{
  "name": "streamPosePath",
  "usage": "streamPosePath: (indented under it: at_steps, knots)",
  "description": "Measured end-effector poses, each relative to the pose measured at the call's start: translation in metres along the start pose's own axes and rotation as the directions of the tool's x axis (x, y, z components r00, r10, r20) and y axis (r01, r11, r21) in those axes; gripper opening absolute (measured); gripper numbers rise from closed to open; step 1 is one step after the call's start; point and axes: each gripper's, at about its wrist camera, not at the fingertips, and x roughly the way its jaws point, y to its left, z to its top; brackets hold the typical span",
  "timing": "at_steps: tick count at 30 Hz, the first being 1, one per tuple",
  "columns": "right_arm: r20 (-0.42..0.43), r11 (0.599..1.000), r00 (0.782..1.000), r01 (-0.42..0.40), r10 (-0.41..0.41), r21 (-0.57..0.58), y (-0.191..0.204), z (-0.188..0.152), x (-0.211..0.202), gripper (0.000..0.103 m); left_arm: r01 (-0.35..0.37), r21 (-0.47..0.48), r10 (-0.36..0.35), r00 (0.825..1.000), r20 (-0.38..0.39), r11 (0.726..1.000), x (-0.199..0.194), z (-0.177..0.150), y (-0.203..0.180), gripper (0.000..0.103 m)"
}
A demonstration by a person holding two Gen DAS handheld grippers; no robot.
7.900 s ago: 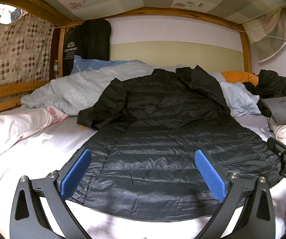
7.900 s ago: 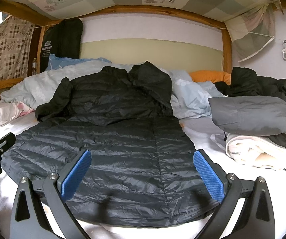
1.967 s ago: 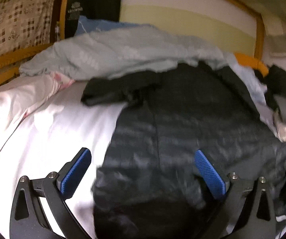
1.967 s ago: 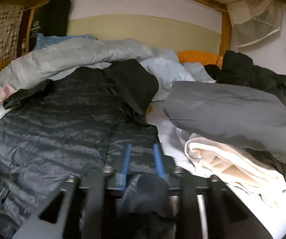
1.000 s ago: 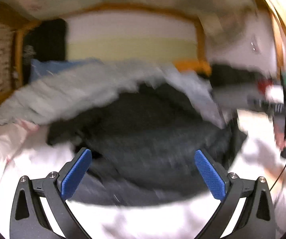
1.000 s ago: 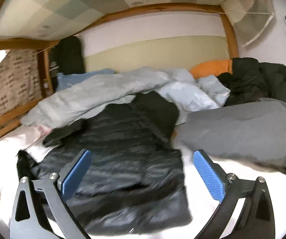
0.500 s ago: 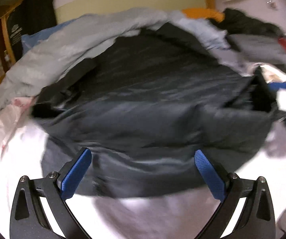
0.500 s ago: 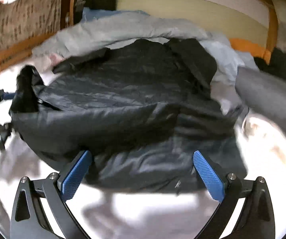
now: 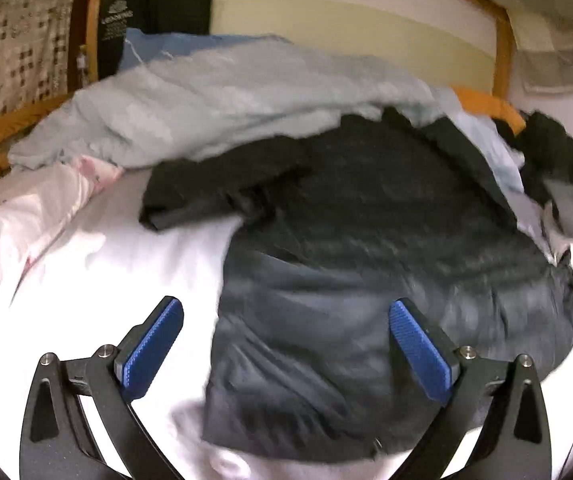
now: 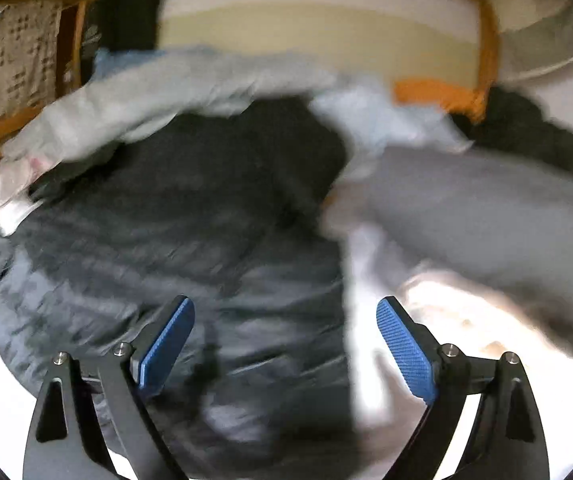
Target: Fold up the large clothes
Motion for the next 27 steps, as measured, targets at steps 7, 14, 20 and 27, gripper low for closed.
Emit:
streamPosePath:
  at_steps: [7, 14, 20, 27]
  knots:
    - [-0.144, 0.931, 0.923, -0.336, 0.356, 0.145, -0.034, -0.003, 0.034, 0.094, 0.209, -0.073, -0.218, 0.964, -0.153, 0.975, 0.045, -0.001, 0.011, 0.103]
    - [-0.106, 0.967, 0.967, -0.216, 0.23, 0.134, -0.023, -0.009, 0.046, 0.005, 0.117, -0.176, -0.122, 0.992, -0.016, 0.977, 0.025, -0.006, 0.027, 0.009]
    - [0.08, 0.999, 0.996, -0.028, 0.027, 0.022, -0.004, 0.002, 0.003, 0.004, 0.044, -0.163, -0.031, 0.996, 0.082, 0.986, -0.003, 0.005, 0.032, 0.003]
    - [-0.177, 1.0, 0.984, -0.018, 0.021, 0.014, 0.002, -0.016, 0.06, 0.018, -0.129, -0.109, 0.111, 0.982, -0.152, 0.986, 0.058, -0.025, 0.031, 0.003]
